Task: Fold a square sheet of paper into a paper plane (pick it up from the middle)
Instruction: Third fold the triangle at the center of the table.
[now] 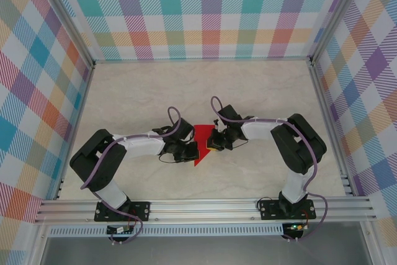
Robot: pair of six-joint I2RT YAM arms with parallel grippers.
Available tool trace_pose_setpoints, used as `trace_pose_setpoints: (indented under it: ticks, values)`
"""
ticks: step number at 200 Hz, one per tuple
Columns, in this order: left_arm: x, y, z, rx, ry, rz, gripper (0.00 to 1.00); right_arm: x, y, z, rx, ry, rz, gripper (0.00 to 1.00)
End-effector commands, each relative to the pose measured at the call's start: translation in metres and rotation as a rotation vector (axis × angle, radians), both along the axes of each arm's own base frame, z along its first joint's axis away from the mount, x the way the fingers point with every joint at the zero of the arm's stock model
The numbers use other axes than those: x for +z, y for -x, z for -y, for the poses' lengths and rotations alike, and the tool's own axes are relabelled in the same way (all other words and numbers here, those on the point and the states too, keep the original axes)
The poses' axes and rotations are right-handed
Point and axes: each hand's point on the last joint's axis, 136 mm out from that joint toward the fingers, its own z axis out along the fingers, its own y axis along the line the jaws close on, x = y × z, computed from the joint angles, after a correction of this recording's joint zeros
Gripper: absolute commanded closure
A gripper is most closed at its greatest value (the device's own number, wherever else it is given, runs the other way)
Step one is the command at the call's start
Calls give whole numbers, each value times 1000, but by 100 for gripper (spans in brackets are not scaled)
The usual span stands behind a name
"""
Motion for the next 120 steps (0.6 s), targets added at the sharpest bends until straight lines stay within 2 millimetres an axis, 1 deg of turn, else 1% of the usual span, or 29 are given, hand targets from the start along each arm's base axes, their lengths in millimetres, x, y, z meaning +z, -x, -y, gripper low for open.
trace_pose_setpoints:
  ticks: [1, 16, 30, 44, 55, 70, 91, 120]
  values:
    - [-23, 25, -27, -21, -143, -77, 95, -23, 2, 30, -58, 166, -26, 95]
    - [-27, 27, -31, -20, -164, -89, 95, -5, -4, 18, -42, 96, 17, 94]
    - [-31, 27, -31, -15, -167, -93, 95, 10, -4, 9, -22, 36, 57, 94]
    - [-33, 27, -29, -12, -166, -99, 95, 21, 0, 1, 6, -17, 83, 94]
    - [-33, 26, -29, -10, -167, -98, 96, 26, 5, -3, 24, -45, 94, 94]
    - [-33, 26, -30, -13, -173, -97, 96, 28, 13, -8, 53, -73, 99, 93]
    - [-33, 26, -31, -18, -179, -98, 96, 23, 26, -16, 94, -94, 81, 93]
    - [-33, 26, -31, -16, -182, -98, 96, 14, 33, -27, 121, -90, 53, 93]
